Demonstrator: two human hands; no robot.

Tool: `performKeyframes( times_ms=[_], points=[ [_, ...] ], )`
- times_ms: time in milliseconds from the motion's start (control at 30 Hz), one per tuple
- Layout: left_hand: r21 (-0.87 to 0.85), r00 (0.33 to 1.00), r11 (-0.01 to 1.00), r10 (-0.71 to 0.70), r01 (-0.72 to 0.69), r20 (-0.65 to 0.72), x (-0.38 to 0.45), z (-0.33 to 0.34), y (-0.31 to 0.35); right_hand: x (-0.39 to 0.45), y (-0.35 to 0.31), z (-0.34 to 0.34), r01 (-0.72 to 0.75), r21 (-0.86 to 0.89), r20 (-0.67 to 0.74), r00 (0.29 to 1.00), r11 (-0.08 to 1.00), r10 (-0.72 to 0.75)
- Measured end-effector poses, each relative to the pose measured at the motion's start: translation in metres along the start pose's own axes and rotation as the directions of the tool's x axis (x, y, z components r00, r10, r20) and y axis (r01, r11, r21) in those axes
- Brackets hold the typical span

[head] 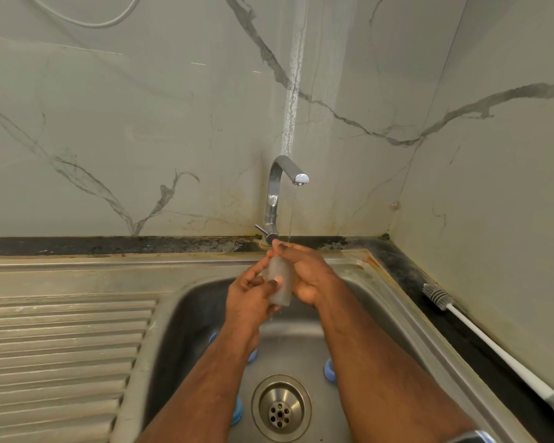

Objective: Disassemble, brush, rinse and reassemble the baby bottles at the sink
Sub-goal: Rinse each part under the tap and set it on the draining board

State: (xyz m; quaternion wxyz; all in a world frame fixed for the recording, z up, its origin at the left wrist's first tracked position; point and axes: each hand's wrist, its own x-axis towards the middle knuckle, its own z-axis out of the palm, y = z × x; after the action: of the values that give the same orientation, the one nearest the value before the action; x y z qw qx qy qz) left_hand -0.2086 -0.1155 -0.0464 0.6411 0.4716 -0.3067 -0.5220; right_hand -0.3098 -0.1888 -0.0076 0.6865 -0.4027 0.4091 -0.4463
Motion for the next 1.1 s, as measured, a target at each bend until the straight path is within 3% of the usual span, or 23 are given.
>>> performKeyframes(
  times_ms=[100, 233, 367, 433, 567, 633, 733, 833, 967, 1100],
  points=[
    [-0.152, 0.988, 0.978, -0.134, 0.143, 0.072, 0.000, 0.000, 0.006, -0.004, -0.003, -0.010, -0.045, 0.144, 0.139, 0.990, 0.989, 0.024],
    [-0.172, 0.975, 0.965, -0.177, 0.199, 0.134, -0.002, -0.001, 0.008, -0.004, 0.000, -0.013, -0.050, 0.214, 0.133, 0.991, 0.976, 0.022],
    [-0.116, 0.993, 0.987, -0.110, 0.114, 0.038, 0.001, 0.000, 0.002, -0.001, -0.004, -0.003, -0.026, 0.049, -0.085, 0.996, 0.998, 0.030],
    [-0.054, 0.997, 0.996, -0.073, 0.072, -0.014, -0.001, 0.003, 0.002, 0.005, -0.004, 0.003, 0.022, -0.090, -0.232, 0.972, 0.996, -0.042],
    [-0.076, 0.994, 0.993, -0.091, 0.095, 0.054, -0.002, 0.005, 0.002, 0.010, -0.001, 0.008, 0.113, -0.192, -0.360, 0.916, 0.975, -0.177],
    [-0.140, 0.988, 0.980, -0.127, 0.139, 0.089, -0.001, 0.000, 0.003, 0.006, 0.000, 0.004, 0.091, -0.116, -0.263, 0.957, 0.989, -0.119],
    [-0.234, 0.958, 0.940, -0.200, 0.247, 0.207, -0.006, -0.004, 0.011, -0.003, -0.001, -0.009, -0.072, 0.064, 0.012, 0.997, 0.995, 0.072],
    [-0.251, 0.948, 0.926, -0.228, 0.281, 0.220, -0.008, -0.002, 0.010, -0.002, -0.002, -0.015, -0.114, 0.049, 0.070, 0.991, 0.992, 0.111],
    [-0.218, 0.981, 0.957, -0.175, 0.190, 0.085, -0.003, 0.001, 0.004, 0.001, -0.006, -0.001, 0.042, -0.138, -0.196, 0.978, 0.990, -0.069],
    [-0.271, 0.981, 0.946, -0.149, 0.178, 0.124, -0.001, 0.002, 0.003, 0.003, -0.002, 0.009, 0.193, -0.194, -0.322, 0.914, 0.962, -0.248]
  ],
)
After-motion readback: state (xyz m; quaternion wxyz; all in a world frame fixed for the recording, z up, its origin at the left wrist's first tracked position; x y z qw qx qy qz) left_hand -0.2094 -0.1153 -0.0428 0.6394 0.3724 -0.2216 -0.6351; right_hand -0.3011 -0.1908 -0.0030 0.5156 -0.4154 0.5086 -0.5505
